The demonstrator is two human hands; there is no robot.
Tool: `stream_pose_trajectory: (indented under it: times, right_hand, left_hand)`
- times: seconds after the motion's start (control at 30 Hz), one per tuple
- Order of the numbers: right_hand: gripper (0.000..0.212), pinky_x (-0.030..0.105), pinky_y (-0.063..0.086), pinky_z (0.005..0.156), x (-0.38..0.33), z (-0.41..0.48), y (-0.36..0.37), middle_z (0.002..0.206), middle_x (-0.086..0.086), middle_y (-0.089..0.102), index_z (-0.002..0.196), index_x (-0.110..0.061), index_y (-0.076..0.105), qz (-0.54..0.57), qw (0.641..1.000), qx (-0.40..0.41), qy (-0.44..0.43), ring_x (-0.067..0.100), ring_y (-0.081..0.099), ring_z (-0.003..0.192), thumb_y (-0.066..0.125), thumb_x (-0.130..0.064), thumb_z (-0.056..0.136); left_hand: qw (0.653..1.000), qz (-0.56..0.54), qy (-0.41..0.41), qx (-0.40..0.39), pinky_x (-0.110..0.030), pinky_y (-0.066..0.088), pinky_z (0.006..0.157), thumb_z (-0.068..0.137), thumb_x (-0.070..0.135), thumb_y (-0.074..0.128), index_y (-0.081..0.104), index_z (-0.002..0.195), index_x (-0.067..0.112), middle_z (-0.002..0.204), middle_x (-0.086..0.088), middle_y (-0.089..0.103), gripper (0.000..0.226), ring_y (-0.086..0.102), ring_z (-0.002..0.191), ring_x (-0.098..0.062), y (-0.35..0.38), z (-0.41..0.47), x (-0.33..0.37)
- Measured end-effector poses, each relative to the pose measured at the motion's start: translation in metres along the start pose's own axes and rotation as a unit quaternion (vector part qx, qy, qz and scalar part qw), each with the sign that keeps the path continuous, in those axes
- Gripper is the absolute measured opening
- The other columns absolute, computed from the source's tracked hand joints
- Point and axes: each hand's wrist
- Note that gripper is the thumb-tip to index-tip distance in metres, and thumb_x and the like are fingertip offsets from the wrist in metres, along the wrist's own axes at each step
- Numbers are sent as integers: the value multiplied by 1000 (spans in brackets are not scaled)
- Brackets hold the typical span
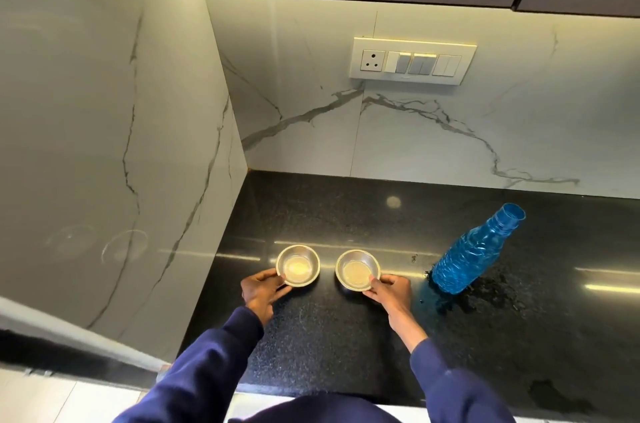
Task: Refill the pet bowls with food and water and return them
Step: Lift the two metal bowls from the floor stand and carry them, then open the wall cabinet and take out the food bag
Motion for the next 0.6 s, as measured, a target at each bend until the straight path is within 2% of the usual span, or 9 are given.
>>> stream_pose_trajectory:
  times: [0.07,0.13,0.23,0.33,0.4,0.5,0.6]
  right_hand:
    - [5,45,62,83,-1,-1,-1,98,25,72,94,4,67,3,1000,-10,1,34,74,85,69,7,91]
    - [8,43,62,83,-2,-2,-3,97,24,72,98,6,68,3,1000,-19,-3,29,73,81,68,8,90]
    - [20,44,62,85,-2,-4,-8,90,20,71,110,9,66,-8,1000,-24,-8,32,74,82,69,7,90]
    - [25,47,62,88,-2,-7,-16,90,19,72,113,10,64,-38,999,-23,-18,34,75,85,71,5,90]
    - [27,49,62,88,-7,-12,-22,97,21,72,115,9,66,-73,996,-22,-37,30,75,84,72,4,89]
    - [28,47,62,88,-33,-28,-38,106,21,73,118,4,67,-124,986,-38,-102,25,73,87,70,4,89]
    - [27,39,61,88,-81,-46,-53,102,10,77,116,-6,70,-162,957,-54,-233,18,72,93,71,-2,90]
  left_hand:
    - [1000,-1,-1,-1,-53,56,97,94,-15,60,54,132,-16,129,-36,61,39,63,116,-46,0,-2,0]
    - [1000,-7,-5,5,-54,52,105,95,-16,57,53,135,-14,134,-36,59,40,61,123,-46,-1,-4,0]
    - [1000,-14,-8,16,-55,48,110,95,-20,53,49,140,-12,138,-35,57,46,58,129,-46,-3,-11,2]
    - [999,-26,-4,30,-55,49,110,95,-19,54,51,140,-9,138,-33,57,47,59,129,-44,-10,-21,3]
    - [999,-21,8,34,-56,50,108,96,-15,55,53,138,-8,137,-32,59,43,61,126,-42,-13,-30,5]
    - [998,13,64,17,-57,52,105,98,-10,56,59,132,-7,132,-28,63,34,63,122,-41,-8,-54,15]
    - [981,67,181,-14,-57,55,101,95,-7,62,67,123,-1,122,-22,70,29,68,116,-39,6,-86,45]
Point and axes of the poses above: each hand's wrist, its own z-axis towards the middle knuckle, its own y-axis out of the palm, x = y × z
